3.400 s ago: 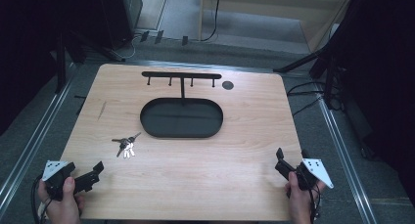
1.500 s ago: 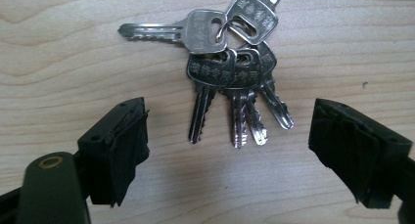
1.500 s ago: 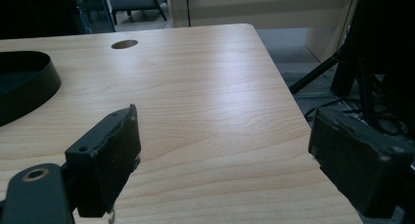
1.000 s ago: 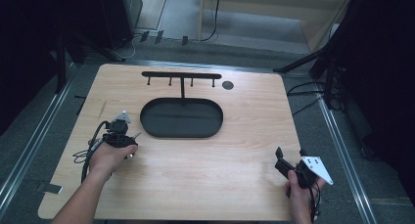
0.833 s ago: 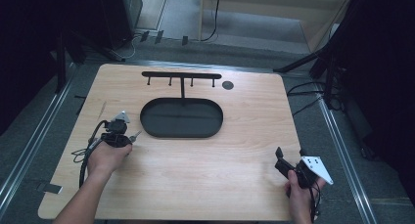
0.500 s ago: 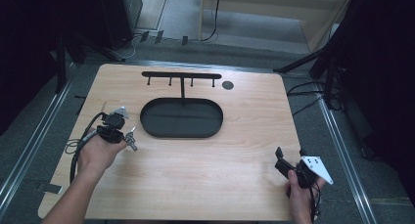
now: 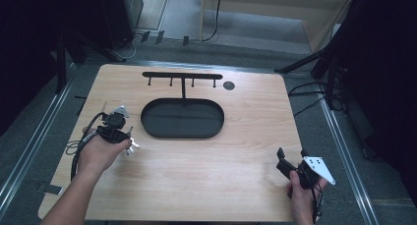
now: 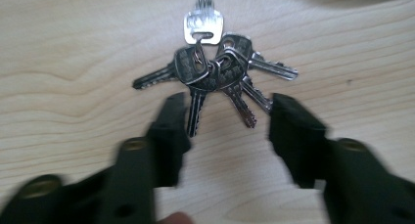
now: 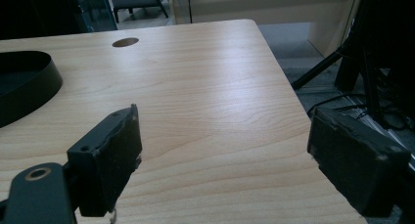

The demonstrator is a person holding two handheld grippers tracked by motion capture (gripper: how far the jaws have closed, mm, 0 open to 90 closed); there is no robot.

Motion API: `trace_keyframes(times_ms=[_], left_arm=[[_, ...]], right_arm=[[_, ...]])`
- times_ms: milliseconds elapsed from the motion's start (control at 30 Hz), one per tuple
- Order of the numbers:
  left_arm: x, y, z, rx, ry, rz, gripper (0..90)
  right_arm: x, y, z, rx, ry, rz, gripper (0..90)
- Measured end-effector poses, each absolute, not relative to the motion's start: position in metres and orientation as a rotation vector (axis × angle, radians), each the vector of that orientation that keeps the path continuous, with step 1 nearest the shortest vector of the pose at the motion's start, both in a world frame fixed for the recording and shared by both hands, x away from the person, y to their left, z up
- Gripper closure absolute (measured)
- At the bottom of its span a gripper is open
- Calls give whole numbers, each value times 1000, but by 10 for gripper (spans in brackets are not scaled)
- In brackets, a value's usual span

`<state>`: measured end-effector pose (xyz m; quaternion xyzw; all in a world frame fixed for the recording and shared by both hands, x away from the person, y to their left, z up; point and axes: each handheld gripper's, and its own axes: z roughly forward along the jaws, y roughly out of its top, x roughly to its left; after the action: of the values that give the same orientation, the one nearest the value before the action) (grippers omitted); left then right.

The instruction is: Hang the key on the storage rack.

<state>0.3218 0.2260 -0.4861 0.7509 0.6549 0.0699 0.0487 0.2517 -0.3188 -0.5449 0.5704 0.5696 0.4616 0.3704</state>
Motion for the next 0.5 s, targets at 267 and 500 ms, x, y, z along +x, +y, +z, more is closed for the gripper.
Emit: trace_keyframes(times_ms=[267,500], left_arm=[[330,226,-501,2096,2118,127,178],[334,223,-508,1975,2182,77,207]], right_arm=[[252,-319,-545,1469,1465,1188,125],[252,-320,-545,1471,1464,1190,125]])
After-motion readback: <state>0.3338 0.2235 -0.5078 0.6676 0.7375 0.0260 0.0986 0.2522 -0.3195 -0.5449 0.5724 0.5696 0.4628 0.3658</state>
